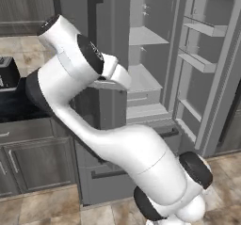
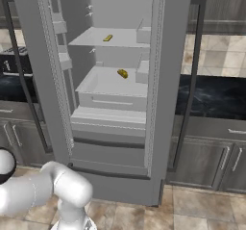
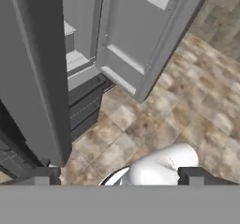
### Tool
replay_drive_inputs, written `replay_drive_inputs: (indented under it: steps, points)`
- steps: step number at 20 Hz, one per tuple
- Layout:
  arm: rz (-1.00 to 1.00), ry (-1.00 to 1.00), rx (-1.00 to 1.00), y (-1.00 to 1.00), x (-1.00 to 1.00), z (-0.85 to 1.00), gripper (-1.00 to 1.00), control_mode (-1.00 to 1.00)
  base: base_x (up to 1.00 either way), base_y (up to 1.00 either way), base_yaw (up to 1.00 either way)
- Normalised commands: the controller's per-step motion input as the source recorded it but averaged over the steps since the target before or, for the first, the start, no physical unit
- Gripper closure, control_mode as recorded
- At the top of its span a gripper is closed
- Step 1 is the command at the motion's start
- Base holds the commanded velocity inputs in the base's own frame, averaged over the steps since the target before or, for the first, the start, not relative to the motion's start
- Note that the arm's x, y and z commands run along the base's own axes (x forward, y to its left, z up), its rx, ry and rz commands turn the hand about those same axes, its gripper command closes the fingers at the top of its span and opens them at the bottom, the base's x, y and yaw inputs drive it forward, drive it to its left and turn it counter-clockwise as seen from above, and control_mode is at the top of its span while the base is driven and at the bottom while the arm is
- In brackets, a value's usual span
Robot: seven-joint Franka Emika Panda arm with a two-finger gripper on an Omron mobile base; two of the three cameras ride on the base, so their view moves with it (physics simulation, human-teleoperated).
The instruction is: Retrieve the butter from the fridge and place it on a plate on the dining table. Then retrieve the butter knife by the fridge and place it near the plate.
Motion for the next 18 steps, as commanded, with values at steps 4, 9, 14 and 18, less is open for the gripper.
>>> replay_drive_inputs:
  steps: [4,9,14,18]
  points:
    - [0.17,0.0,0.5,-1.0,-0.55,0.0,-1.0,-1.0,0.0,0.0,0.0]
    - [0.02,0.13,0.43,-1.0,0.01,0.0,-1.0,-1.0,0.0,0.0,0.0]
    - [-0.07,0.0,0.74,-0.92,0.42,-0.06,-1.0,-1.0,0.0,0.0,0.0]
    - [-0.1,0.08,0.72,-0.74,0.48,-0.49,-1.0,-1.0,0.0,0.0,0.0]
